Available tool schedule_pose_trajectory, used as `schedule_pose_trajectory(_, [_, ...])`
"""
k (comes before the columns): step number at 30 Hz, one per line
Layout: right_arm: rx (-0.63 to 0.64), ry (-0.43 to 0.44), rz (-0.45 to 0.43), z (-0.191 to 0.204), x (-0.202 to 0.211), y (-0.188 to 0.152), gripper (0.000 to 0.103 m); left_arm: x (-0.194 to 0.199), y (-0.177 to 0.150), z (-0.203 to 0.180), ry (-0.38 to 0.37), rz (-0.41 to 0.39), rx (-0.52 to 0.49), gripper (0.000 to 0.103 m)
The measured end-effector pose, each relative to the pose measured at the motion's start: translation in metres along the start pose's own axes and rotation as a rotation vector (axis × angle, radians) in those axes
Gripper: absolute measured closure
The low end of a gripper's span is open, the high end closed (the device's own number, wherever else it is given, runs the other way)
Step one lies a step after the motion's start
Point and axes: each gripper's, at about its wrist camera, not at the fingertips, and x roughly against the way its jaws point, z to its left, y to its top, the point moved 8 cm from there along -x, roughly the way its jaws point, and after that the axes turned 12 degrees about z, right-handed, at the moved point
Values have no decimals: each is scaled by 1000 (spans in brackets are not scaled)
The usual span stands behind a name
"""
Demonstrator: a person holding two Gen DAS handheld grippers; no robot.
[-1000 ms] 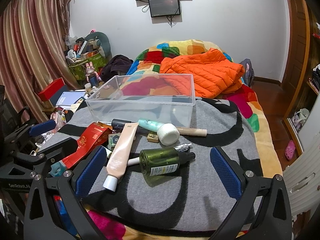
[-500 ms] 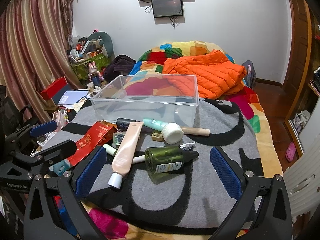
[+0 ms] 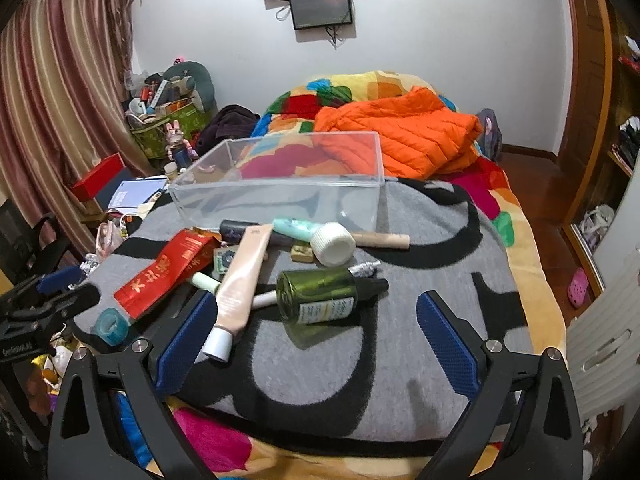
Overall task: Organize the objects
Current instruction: 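Grasp the blue-green tape roll with the left tool while the right tool grasps the green bottle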
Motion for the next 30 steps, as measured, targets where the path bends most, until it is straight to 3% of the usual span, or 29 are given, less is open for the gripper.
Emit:
schedule_pose_trajectory(8, [-10,-10,64,1,-21,-16,6,-29,-27,10,29,78,10,17])
schedule_pose_trajectory(14, [-14,-37,75,0,-35,-8,9,-43,-24,12,39,73,12,31])
schedule_pose_trajectory(19, [-31,-45,82,-7,-50,5,11,-48,-22,9,47,65,-6,51])
schedule_pose_trajectory(23, [-59,-5,125,-14,-65,8,26,-47,-24,8,50,59,-16,64])
schedule_pose_trajectory(26, [-67,22,152,-15,-73,6,46,-44,-26,6,45,59,-25,64])
schedule_pose_trajectory(30, [-54,26,132,-13,-70,5,50,-43,-27,4,41,67,-24,64])
